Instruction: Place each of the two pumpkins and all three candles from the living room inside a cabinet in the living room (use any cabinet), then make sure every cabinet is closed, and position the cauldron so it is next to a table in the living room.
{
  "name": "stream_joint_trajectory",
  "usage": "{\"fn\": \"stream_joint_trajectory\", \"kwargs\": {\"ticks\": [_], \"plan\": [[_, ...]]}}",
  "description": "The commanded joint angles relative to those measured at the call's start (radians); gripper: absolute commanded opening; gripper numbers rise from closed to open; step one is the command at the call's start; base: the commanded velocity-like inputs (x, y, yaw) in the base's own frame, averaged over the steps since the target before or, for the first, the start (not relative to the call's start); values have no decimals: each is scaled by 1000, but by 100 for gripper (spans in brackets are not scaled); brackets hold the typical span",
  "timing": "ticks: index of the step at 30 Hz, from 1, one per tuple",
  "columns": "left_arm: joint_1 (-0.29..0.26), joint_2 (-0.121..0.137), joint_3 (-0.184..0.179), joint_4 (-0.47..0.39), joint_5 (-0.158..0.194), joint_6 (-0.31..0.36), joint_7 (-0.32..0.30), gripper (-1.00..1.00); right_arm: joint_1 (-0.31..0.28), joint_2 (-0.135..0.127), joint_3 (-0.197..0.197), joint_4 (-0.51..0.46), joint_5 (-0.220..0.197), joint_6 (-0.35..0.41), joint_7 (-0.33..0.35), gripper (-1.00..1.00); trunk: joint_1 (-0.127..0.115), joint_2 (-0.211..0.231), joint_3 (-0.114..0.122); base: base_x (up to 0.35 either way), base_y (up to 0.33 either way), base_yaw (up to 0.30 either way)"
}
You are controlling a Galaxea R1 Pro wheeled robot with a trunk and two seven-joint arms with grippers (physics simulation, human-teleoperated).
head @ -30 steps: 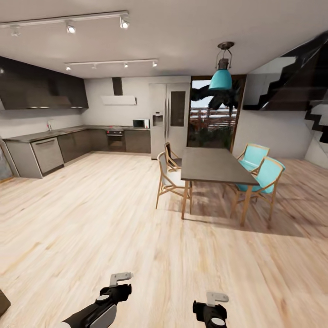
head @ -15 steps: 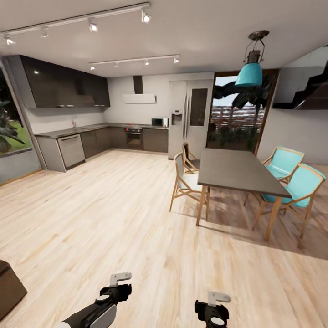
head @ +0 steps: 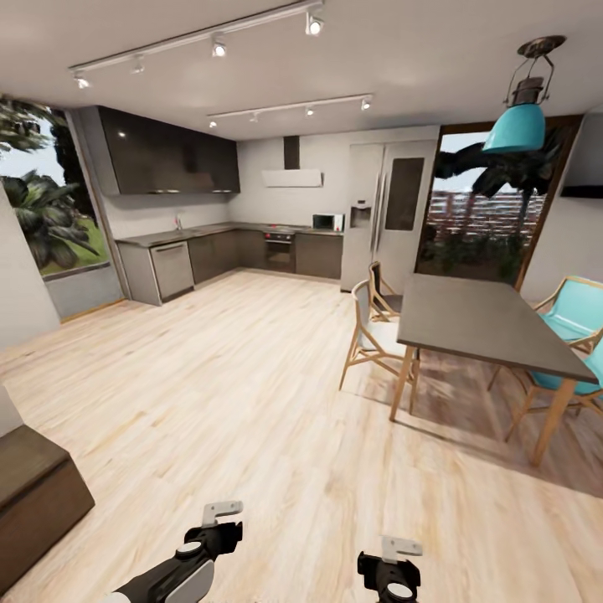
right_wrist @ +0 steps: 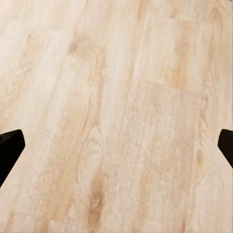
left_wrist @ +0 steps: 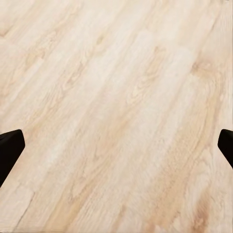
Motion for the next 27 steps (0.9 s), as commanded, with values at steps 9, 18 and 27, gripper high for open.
{"fn": "stream_joint_trajectory", "kwargs": {"ticks": [9,18,27], "plan": [[-1,1,-8,-2,8,-2,7,100,-1,0,9,-1,-8,-5,-3,100,0,-1,-6,0,0,212],[-1,1,-8,-2,8,-2,7,100,-1,5,11,0,-2,-5,-3,100,0,-1,-7,2,0,188],[-1,1,-8,-2,8,-2,7,100,-1,5,13,0,-1,-5,-3,100,0,-1,-7,133,0,288]]}}
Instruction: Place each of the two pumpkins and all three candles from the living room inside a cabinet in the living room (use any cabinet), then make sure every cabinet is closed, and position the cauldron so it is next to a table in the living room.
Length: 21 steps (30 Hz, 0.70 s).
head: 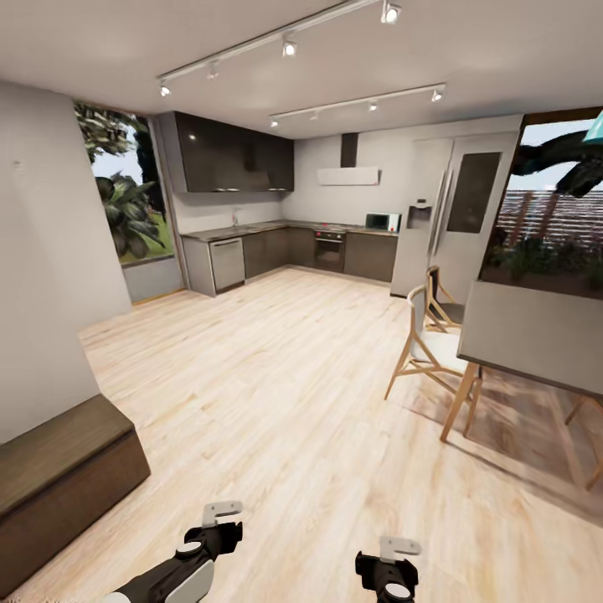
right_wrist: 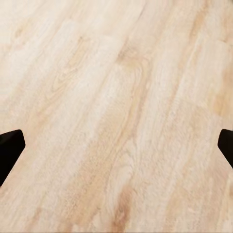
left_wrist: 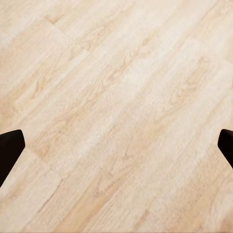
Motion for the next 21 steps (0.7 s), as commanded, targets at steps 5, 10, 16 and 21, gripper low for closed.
{"fn": "stream_joint_trajectory", "kwargs": {"ticks": [5,10,16,21], "plan": [[-1,1,-8,-2,8,-10,7,100,-1,0,8,0,-10,-5,-4,100,1,-1,-1,282,-13,292],[-1,1,-8,-2,8,-18,7,100,-1,0,9,0,-10,-5,-4,100,1,-1,-1,301,-74,292],[-1,1,-8,-2,8,-20,7,100,-1,0,10,1,-10,-5,-4,100,1,-1,-1,302,-138,292],[-1,1,-8,-2,8,-20,7,100,-1,0,10,1,-10,-5,-4,100,1,-1,-1,273,-168,292]]}}
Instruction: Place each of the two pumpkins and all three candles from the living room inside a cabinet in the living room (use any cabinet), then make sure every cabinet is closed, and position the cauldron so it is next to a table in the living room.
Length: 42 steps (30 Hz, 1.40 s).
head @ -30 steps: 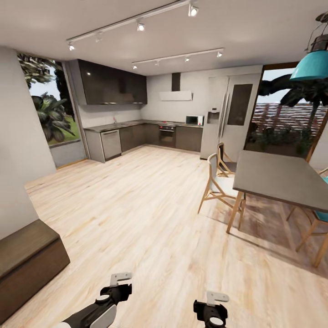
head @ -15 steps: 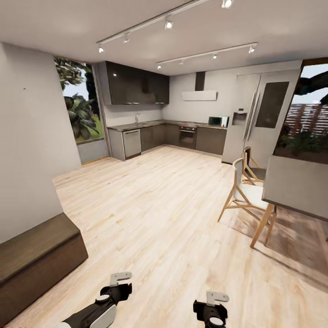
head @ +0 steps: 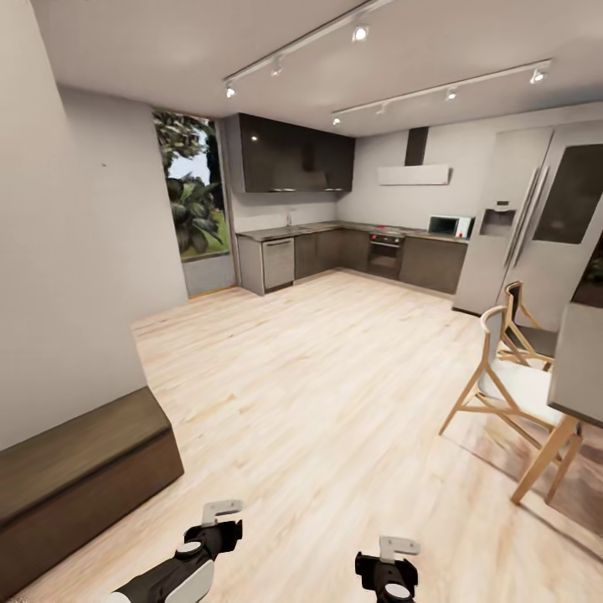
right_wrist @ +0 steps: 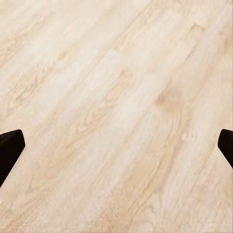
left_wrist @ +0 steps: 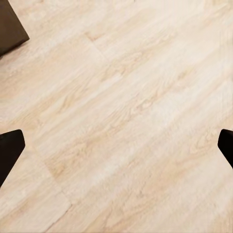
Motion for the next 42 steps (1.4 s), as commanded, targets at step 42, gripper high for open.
{"fn": "stream_joint_trajectory", "kwargs": {"ticks": [42], "plan": [[-1,1,-8,-4,8,-6,7,100,1,1,8,1,-11,-5,-4,100,1,-1,-1,28,-28,292]]}}
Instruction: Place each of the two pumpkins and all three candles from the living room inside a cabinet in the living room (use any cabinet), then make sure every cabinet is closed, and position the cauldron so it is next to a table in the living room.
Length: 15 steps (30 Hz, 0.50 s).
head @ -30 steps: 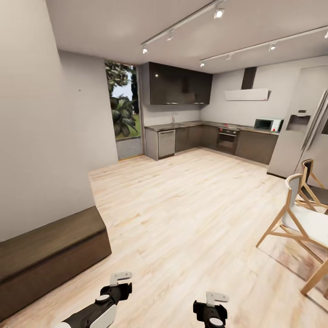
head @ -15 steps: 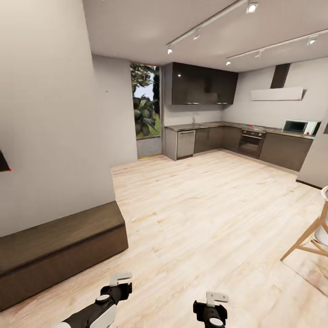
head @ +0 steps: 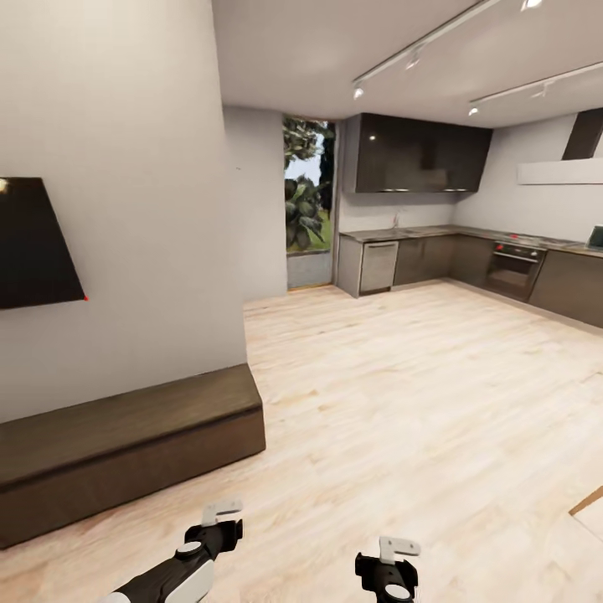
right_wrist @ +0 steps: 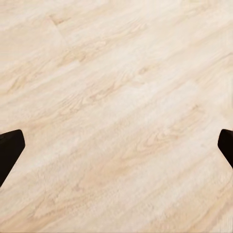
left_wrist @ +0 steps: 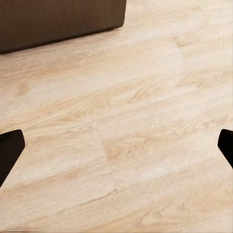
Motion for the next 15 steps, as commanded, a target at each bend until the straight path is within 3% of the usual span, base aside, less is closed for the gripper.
{"fn": "stream_joint_trajectory", "kwargs": {"ticks": [1,6,15], "plan": [[-1,1,-8,-2,10,-4,7,100,-1,0,8,0,-11,-5,-4,100,0,-1,-1,19,0,293],[-1,1,-8,-2,11,-3,7,100,-1,0,9,0,-11,-5,-4,100,0,-1,-1,165,0,293],[-1,1,-8,-1,11,-3,7,100,-1,0,9,0,-11,-5,-4,100,0,-1,-1,300,-12,293]]}}
